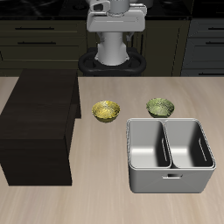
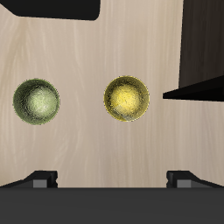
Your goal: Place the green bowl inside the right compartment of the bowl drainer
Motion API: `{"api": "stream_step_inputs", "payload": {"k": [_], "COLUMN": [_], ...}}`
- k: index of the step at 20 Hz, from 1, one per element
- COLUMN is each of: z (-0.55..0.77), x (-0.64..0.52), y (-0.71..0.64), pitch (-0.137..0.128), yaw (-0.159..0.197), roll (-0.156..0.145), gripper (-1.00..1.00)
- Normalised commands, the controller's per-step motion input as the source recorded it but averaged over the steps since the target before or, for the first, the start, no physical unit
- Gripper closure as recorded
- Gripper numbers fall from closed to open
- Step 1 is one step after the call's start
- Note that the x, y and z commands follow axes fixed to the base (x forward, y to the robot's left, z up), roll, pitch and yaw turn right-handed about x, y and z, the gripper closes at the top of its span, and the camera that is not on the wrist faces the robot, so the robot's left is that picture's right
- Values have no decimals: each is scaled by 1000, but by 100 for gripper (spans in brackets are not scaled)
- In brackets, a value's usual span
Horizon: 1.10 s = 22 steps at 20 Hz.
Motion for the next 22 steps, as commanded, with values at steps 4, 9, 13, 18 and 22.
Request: {"api": "stream_step_inputs", "payload": {"k": [4, 9, 13, 18, 22], "z": [-27, -14, 97, 52, 40], "x": [30, 14, 31, -14, 59], "y": [135, 260, 363, 245, 385], "pitch": [9, 6, -6, -5, 8], "yaw": [1, 17, 8, 13, 10], "roll": [-8, -15, -3, 12, 10], "gripper": [-100, -100, -100, -100, -100]}}
